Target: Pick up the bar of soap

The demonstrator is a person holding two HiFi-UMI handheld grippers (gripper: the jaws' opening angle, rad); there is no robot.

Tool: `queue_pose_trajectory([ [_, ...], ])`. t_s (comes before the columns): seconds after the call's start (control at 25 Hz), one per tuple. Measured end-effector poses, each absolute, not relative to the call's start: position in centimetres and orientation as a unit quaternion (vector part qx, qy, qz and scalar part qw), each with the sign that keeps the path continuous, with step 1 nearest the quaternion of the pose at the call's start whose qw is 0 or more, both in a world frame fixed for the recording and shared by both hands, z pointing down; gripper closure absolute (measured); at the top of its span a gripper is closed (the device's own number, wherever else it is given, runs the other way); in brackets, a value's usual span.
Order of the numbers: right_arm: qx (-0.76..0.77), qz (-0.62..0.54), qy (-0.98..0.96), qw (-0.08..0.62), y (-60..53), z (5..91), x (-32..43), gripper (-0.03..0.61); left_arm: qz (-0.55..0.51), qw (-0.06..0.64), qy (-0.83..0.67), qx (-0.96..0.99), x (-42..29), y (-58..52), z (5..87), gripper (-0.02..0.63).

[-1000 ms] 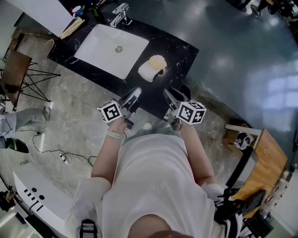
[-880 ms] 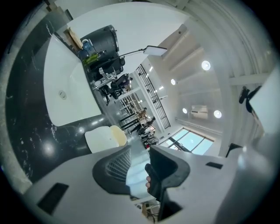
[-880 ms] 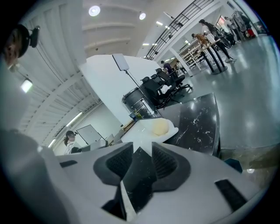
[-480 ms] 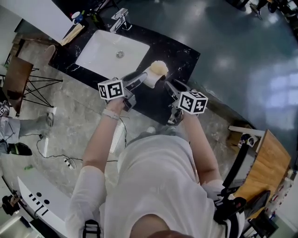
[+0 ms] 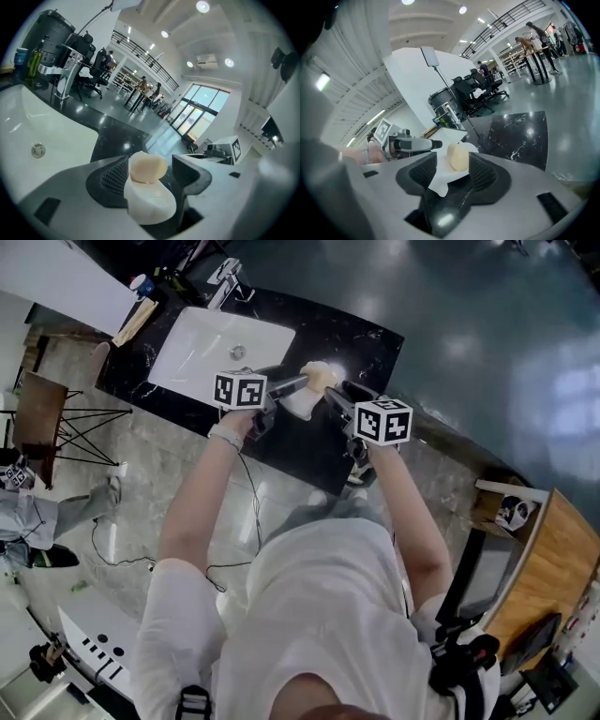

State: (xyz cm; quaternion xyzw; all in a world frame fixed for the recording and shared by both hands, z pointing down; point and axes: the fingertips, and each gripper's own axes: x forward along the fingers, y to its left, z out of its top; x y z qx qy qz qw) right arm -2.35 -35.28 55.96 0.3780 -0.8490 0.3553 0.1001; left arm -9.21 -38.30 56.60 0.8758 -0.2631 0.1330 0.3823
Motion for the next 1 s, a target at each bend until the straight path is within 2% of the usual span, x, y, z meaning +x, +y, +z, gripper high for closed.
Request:
queue_pose_trajectory([
  [0.2,0.368,0.369,-0.846,0.109,-36.6,57.8,-2.4,0.379,0.164,0.386,-0.244,0.874,-8.3,-39.8,58.5,0.321],
  [0.4,0.355,0.366,-0.850,0.133,-37.2,59.2,-2.7,0.379,0.201,0.361,-0.239,0.879,-7.8,-40.7,59.9,0.314],
  [0.76,0.331,0.356,-0.858,0.163,-37.7,60.6,-3.6,0.379,0.189,0.353,-0.185,0.898,-5.7,-40.4,59.7,0.308],
  [1.0,0.317,0.358,-0.864,0.157,-37.6,61.0,-4.0,0.396,0.172,0.361,-0.175,0.900,-5.5,-39.9,59.7,0.310],
])
